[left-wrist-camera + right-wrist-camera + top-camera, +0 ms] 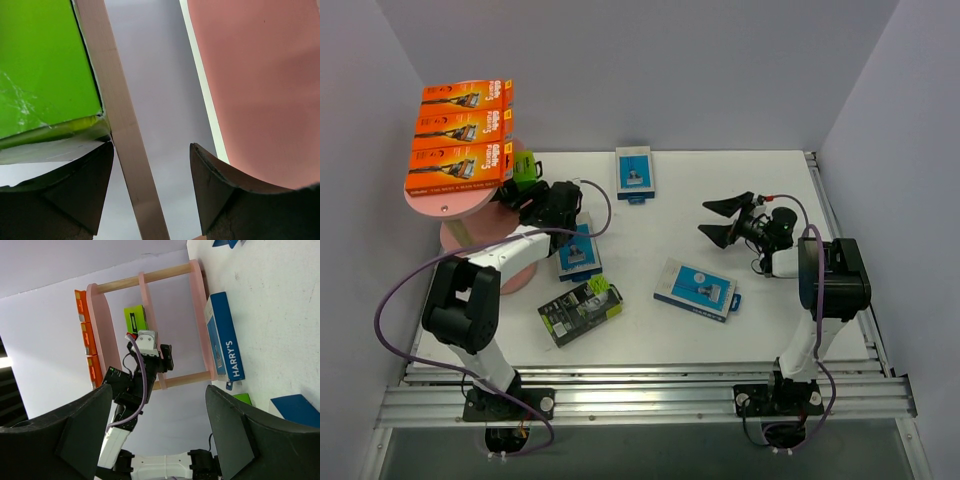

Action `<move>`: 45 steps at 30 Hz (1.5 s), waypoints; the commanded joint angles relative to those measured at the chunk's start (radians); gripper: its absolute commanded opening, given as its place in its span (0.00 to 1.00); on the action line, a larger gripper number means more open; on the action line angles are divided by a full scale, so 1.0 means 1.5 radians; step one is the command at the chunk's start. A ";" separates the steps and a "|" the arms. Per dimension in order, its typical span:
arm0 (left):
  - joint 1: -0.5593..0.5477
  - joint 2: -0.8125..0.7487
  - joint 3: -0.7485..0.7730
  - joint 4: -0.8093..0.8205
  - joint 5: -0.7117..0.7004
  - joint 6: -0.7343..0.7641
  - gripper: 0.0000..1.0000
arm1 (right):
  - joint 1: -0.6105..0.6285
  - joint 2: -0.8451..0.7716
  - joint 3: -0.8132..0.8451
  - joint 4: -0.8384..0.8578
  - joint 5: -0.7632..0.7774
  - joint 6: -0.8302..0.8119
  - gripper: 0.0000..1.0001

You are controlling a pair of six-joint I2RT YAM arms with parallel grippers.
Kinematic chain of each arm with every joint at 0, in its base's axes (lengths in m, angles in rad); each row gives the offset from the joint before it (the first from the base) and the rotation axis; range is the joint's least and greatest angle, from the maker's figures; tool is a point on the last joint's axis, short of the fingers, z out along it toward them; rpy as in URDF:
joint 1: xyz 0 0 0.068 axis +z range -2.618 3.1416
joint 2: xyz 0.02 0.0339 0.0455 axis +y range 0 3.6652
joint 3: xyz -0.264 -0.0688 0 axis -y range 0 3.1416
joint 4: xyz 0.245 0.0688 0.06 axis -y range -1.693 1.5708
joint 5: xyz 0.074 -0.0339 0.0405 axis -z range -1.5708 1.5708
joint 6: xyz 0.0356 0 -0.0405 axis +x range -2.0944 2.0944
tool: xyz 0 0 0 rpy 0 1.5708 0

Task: Place and organize the shaving razors onto the shelf
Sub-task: Place the shaving razor onto shelf

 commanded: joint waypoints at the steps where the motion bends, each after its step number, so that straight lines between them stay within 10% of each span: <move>1: 0.007 0.012 0.041 0.044 -0.003 0.017 0.71 | -0.007 0.010 0.017 0.317 -0.013 0.003 0.71; 26: 0.013 0.020 0.065 0.077 -0.001 0.016 0.73 | -0.017 0.020 0.015 0.329 -0.012 0.007 0.71; 45: -0.105 -0.070 0.060 -0.147 0.036 -0.172 0.76 | -0.017 0.011 0.008 0.312 -0.018 0.001 0.71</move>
